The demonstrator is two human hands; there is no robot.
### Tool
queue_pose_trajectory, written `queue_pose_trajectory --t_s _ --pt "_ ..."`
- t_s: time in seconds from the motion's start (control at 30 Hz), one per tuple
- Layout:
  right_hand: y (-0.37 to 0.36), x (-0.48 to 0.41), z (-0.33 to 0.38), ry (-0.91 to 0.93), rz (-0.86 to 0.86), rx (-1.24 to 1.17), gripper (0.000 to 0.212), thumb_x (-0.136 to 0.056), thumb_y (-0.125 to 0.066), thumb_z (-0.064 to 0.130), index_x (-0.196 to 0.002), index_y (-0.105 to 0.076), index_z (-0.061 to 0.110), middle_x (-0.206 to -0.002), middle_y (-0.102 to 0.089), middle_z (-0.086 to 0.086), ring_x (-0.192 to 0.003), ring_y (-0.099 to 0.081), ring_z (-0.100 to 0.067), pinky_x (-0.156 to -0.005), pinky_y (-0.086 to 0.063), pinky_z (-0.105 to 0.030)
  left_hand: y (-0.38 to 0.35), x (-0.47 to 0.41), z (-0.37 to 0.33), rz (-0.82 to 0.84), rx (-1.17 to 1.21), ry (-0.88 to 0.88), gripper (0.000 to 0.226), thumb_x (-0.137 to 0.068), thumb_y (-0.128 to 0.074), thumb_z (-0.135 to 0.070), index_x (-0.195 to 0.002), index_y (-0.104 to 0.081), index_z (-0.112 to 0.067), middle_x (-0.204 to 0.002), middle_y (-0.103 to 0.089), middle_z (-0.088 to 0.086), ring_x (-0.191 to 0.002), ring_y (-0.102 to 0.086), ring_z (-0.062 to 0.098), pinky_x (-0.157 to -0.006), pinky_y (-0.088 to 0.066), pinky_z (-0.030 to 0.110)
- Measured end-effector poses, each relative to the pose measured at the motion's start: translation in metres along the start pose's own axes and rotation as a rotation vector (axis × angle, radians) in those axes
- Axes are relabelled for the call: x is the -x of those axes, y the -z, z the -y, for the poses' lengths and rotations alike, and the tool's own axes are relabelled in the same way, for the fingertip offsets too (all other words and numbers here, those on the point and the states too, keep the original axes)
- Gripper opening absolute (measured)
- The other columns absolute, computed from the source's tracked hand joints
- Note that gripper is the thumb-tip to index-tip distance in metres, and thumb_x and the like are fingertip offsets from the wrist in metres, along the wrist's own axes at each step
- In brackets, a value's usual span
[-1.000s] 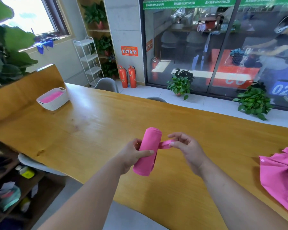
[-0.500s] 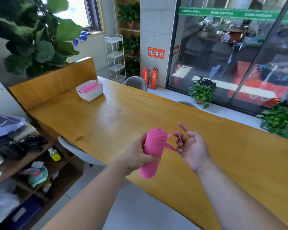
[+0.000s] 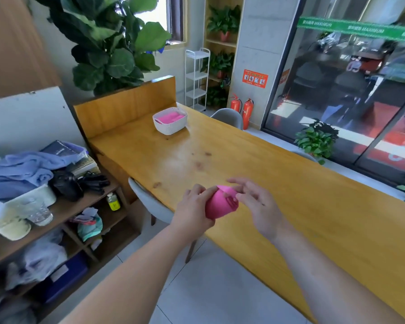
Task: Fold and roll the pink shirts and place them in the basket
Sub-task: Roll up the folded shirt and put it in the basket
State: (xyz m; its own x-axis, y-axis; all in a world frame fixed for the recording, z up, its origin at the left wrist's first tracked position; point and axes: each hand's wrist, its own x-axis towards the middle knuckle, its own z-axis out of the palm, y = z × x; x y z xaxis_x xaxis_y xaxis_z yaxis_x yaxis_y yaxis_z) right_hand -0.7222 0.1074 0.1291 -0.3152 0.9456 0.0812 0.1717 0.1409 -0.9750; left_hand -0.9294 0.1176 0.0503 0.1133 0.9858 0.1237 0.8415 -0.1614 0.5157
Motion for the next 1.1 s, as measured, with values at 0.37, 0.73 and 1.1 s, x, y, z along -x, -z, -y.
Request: queue_pose_trajectory --t_s 0.37,0.73,1.1 --pt "-0.115 -0.01 -0.013 0.12 0.058 0.153 0.033 -0.101 -0.059 0.002 -0.12 -0.062 0.028 -0.105 -0.072 0.007 -0.108 -0.065 -0.014 -0.091 -0.048 -0.025 0.051 0.01 0.061 0.025 -0.067 0.291 0.062 -0.063 -0.082 -0.035 -0.12 -0.056 -0.038 -0.101 -0.06 -0.001 -0.094 -0.065 0.03 -0.074 -0.06 0.042" --pt "-0.141 -0.088 -0.027 -0.117 0.004 -0.095 0.01 -0.101 -0.054 0.0 -0.101 -0.064 0.001 -0.085 -0.073 -0.02 -0.083 -0.067 -0.02 -0.086 -0.047 -0.033 0.088 0.019 0.123 0.338 0.297 0.419 0.108 -0.076 -0.084 -0.048 -0.162 -0.019 -0.043 -0.142 -0.049 -0.002 -0.114 -0.06 0.024 -0.092 -0.058 0.04" --pt "-0.227 -0.204 -0.042 -0.046 0.17 0.014 0.02 -0.104 -0.051 0.012 -0.099 -0.064 0.026 -0.082 -0.07 -0.001 -0.083 -0.066 -0.022 -0.083 -0.055 -0.048 0.135 -0.039 0.213 0.125 0.631 0.565 0.076 -0.076 -0.09 -0.029 -0.139 -0.05 -0.044 -0.122 -0.067 -0.01 -0.105 -0.069 0.013 -0.08 -0.058 0.025"
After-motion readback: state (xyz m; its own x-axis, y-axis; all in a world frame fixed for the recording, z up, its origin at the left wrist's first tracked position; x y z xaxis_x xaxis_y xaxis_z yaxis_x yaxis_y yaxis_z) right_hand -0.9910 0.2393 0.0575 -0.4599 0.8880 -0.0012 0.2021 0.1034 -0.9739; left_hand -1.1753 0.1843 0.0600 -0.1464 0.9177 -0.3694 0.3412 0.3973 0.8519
